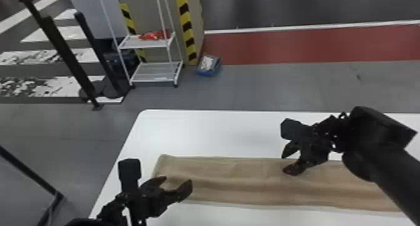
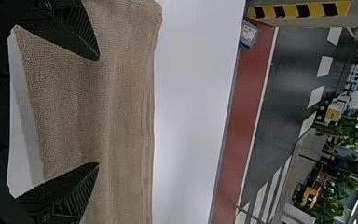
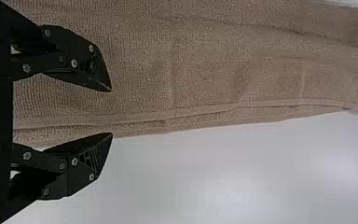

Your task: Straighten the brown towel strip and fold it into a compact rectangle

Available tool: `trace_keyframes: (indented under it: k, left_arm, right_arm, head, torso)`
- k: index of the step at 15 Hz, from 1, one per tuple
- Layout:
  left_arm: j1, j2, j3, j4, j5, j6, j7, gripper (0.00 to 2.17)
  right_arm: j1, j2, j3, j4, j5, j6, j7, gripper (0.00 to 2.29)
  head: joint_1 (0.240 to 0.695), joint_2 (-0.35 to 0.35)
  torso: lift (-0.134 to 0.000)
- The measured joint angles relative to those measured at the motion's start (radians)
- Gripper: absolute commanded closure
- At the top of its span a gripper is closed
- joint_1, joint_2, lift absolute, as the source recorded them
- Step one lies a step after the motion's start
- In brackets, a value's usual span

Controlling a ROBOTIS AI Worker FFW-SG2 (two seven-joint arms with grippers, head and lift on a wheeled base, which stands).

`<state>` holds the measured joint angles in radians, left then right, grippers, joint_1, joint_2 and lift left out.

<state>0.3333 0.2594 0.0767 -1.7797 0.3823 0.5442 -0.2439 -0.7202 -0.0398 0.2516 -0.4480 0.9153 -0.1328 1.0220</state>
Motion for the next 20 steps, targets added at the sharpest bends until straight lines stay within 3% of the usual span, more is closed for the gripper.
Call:
trace_keyframes:
  k: [2, 6, 12, 20]
  left_arm:
    - [0.013, 0.001, -0.003, -0.011, 0.000, -0.001, -0.001, 0.09]
    - [0.049, 0.000, -0.008, -0.049, 0.004, 0.001, -0.015, 0.09]
    - [0.068, 0.005, -0.064, -0.075, 0.021, 0.021, -0.033, 0.09]
    - [0.098, 0.015, -0.087, -0.096, 0.017, 0.025, -0.025, 0.09]
  right_arm:
    - [0.000, -0.001, 0.000, 0.006, -0.001, 0.007, 0.012, 0.89]
    - [-0.001, 0.000, 0.000, 0.008, -0.002, 0.009, 0.019, 0.90]
    - [-0.005, -0.004, -0.001, 0.008, 0.001, 0.001, -0.067, 0.90]
    - [-0.005, -0.005, -0.003, 0.018, -0.008, 0.009, -0.023, 0.90]
  head:
    - [0.695, 0.165]
    - [0.695, 0.154]
    - [0.695, 0.105]
    - [0.695, 0.093]
  torso:
    - [0.000]
    - [0.000]
    - [0.000]
    - [0.000]
